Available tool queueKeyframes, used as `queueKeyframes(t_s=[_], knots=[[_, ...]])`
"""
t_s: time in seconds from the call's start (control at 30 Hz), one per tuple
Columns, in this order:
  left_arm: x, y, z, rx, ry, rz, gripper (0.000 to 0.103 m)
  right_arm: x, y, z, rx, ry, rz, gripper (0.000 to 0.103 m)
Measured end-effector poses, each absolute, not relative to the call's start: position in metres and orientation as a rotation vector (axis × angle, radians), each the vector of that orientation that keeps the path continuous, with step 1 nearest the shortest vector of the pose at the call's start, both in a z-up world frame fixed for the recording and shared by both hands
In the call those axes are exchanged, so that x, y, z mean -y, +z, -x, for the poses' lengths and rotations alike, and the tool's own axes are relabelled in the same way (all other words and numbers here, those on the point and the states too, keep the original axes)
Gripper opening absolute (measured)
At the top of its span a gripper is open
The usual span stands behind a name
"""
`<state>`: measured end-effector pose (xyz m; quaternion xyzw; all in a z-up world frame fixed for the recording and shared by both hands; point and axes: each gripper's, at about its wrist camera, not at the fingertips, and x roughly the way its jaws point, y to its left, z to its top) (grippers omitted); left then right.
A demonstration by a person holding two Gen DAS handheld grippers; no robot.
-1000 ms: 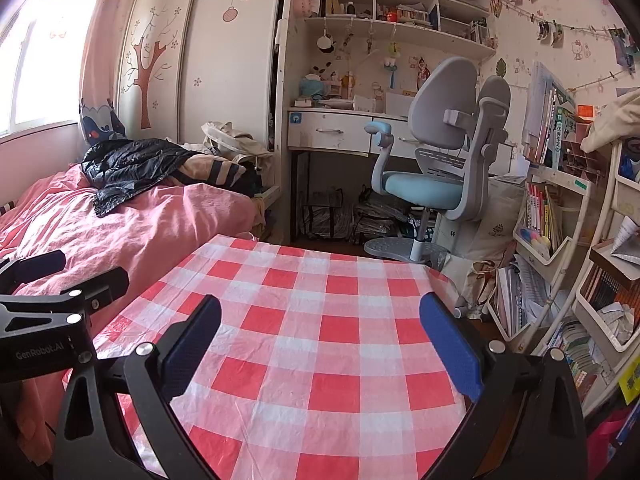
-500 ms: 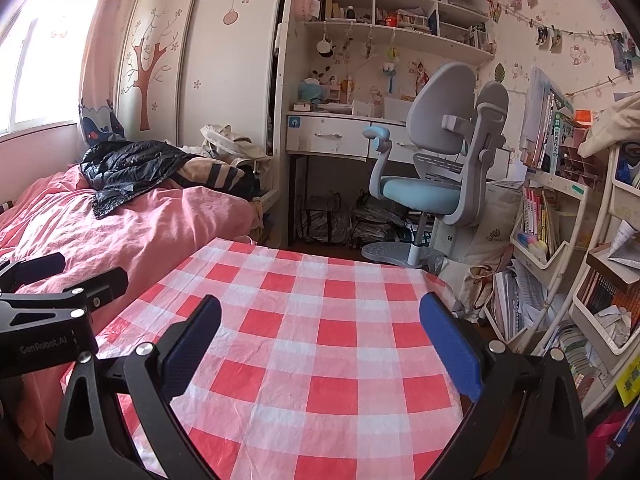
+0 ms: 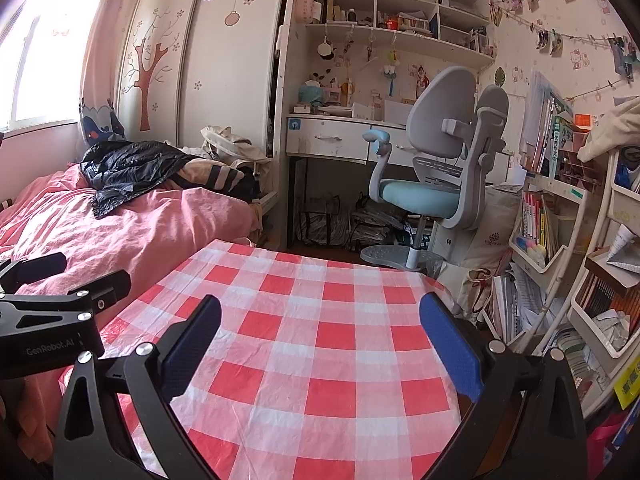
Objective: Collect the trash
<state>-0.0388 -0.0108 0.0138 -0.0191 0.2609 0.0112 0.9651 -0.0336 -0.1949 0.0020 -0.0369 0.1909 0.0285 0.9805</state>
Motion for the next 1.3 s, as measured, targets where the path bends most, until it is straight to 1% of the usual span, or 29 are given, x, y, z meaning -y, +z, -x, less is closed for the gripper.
queueKeyframes(t_s=[1.3], knots=[[-0.004,0.019,0.031,-0.506,0.054,0.022,0.096,0.194,0.001,0.033,-0.384,0.06,0.075,0.095]])
